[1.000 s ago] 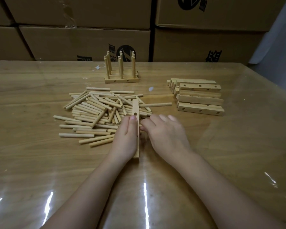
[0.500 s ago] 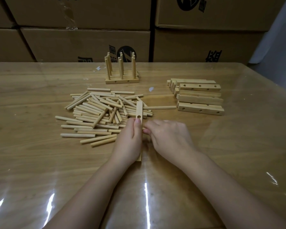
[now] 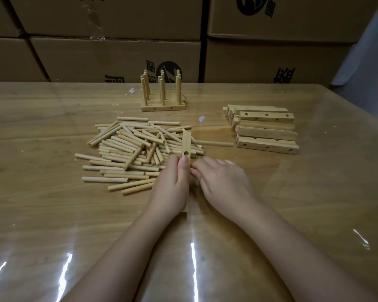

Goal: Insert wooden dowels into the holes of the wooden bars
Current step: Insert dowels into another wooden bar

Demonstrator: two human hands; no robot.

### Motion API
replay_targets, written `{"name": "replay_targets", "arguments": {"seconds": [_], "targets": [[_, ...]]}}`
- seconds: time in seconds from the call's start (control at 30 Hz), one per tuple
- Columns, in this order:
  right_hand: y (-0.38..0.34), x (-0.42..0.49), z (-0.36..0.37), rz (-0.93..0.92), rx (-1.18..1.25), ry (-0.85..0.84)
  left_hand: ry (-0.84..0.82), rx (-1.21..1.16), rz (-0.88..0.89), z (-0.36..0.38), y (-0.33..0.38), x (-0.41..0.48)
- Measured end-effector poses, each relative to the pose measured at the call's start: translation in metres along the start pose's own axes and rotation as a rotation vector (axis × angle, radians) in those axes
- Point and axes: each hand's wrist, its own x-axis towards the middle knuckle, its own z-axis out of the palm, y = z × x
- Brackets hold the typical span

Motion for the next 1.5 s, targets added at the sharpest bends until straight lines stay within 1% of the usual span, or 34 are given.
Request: {"name": "replay_targets", "arguments": {"seconds": [0.07,0.17,0.2,0.27,0.37,0.4,0.43,0.5,0.53,0.57,0.6,0.67,0.7,0.8,0.87,0.9,0.97,1.1,1.17,1.2,1.27,1.3,1.33,1.4,1.5], "targets": [[0.001,0.000,0.000,-0.015,-0.045,0.045,0.011,-0.059,-0.030,-0.001,-0.001,0.002],[0.005,0.000,-0.004,0.052,-0.065,0.191,0.074,-0.160,-0.123,-0.004,-0.001,0.005],[0.007,0.000,-0.004,0.074,-0.053,0.212,0.095,-0.190,-0.155,-0.005,-0.001,0.006],[0.011,0.001,-0.002,0.084,0.005,0.201,0.103,-0.210,-0.178,-0.006,-0.001,0.007],[0.013,0.001,0.003,0.107,0.187,0.167,0.109,-0.238,-0.197,-0.005,0.000,0.006],[0.013,0.002,0.005,0.119,0.242,0.185,0.112,-0.245,-0.209,-0.006,0.001,0.006],[0.012,0.002,0.006,0.136,0.306,0.238,0.115,-0.249,-0.217,-0.006,0.001,0.006],[0.009,0.002,0.007,0.212,0.481,0.405,0.121,-0.274,-0.236,-0.007,0.002,0.006],[0.007,0.002,0.007,0.262,0.562,0.477,0.131,-0.319,-0.259,-0.007,0.001,0.006],[0.007,0.001,0.008,0.311,0.625,0.513,0.145,-0.388,-0.295,-0.009,0.001,0.007],[0.007,0.000,0.009,0.351,0.665,0.499,0.163,-0.451,-0.340,-0.010,0.000,0.008],[0.005,0.000,0.012,0.393,0.692,0.356,0.198,-0.550,-0.407,-0.012,0.000,0.011],[0.004,0.000,0.014,0.374,0.670,0.278,0.212,-0.608,-0.413,-0.013,0.000,0.011],[0.000,0.001,0.020,0.167,0.457,0.066,0.265,-0.701,-0.398,-0.015,0.002,0.012],[0.001,0.001,0.023,0.059,0.335,-0.068,0.269,-0.739,-0.385,-0.015,0.003,0.012],[0.002,0.001,0.024,0.035,0.296,-0.106,0.260,-0.754,-0.382,-0.015,0.004,0.011],[0.001,0.002,0.024,0.040,0.265,-0.120,0.237,-0.768,-0.373,-0.016,0.005,0.011],[-0.001,0.003,0.022,0.058,0.312,-0.046,0.210,-0.753,-0.353,-0.016,0.005,0.010],[0.000,0.002,0.021,0.121,0.398,0.026,0.197,-0.725,-0.372,-0.016,0.004,0.011],[0.001,0.002,0.021,0.186,0.484,0.073,0.193,-0.721,-0.384,-0.016,0.004,0.011],[0.004,0.003,0.019,0.331,0.756,0.177,0.205,-0.752,-0.400,-0.016,0.005,0.010],[0.005,0.004,0.018,0.382,0.891,0.239,0.212,-0.780,-0.409,-0.016,0.006,0.011],[0.006,0.004,0.016,0.410,0.978,0.301,0.215,-0.803,-0.416,-0.017,0.006,0.011],[0.008,0.004,0.014,0.404,1.012,0.387,0.203,-0.804,-0.422,-0.017,0.006,0.011],[0.009,0.001,0.014,0.343,1.009,0.450,0.178,-0.730,-0.412,-0.016,0.004,0.011]]}}
